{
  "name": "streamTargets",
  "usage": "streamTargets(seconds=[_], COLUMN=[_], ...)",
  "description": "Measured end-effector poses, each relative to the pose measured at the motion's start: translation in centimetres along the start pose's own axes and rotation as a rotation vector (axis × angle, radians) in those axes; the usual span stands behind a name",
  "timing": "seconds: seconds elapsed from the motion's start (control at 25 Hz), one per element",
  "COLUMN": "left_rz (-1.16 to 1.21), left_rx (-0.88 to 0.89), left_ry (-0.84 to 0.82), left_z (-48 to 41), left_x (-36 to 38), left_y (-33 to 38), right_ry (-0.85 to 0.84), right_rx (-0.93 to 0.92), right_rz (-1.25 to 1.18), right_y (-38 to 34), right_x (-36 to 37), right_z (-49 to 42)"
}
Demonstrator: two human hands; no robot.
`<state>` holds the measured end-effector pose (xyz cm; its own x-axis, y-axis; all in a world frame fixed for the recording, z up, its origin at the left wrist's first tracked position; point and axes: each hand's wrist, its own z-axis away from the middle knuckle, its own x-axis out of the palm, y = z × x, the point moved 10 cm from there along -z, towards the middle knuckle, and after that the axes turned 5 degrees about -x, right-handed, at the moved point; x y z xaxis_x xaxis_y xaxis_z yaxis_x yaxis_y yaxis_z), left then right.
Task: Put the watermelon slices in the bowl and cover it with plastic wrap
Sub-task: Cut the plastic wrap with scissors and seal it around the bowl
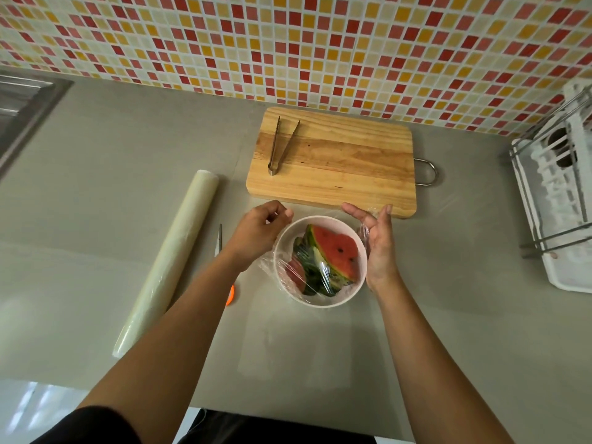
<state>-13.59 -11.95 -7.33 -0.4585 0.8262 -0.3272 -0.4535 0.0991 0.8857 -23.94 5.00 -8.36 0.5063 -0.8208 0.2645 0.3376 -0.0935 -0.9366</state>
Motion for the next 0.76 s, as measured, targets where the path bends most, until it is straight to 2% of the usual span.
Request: streamTargets(seconds=[0.12, 0.2, 0.4, 0.52, 0.76], left_rz=[-0.028, 0.016, 0.399, 0.594, 0.59], left_rx=[0.029, -0.036, -0.276, -0.324, -0.322], left_ry=[0.023, 0.015, 0.129, 0.086, 0.031], left_z=[0.2, 0.1, 1.1, 1.2, 1.0], left_x=[0.1, 0.1, 1.3, 2.1, 2.5], left_y=[-0.3, -1.1, -3.9, -4.2, -4.0], right_ry=[0.057, 0.081, 0.13, 0.167, 0.29], right_rx=[0.023, 0.053, 0.172, 0.217, 0.332], right_rz=[0.099, 0.147, 0.224, 0.299, 0.431], right_y=[0.7, 1.1, 2.1, 2.3, 2.7], right_x=[-0.6, -0.8, -1.0, -1.4, -2.5], right_z=[0.3, 0.6, 0.8, 1.0, 1.4])
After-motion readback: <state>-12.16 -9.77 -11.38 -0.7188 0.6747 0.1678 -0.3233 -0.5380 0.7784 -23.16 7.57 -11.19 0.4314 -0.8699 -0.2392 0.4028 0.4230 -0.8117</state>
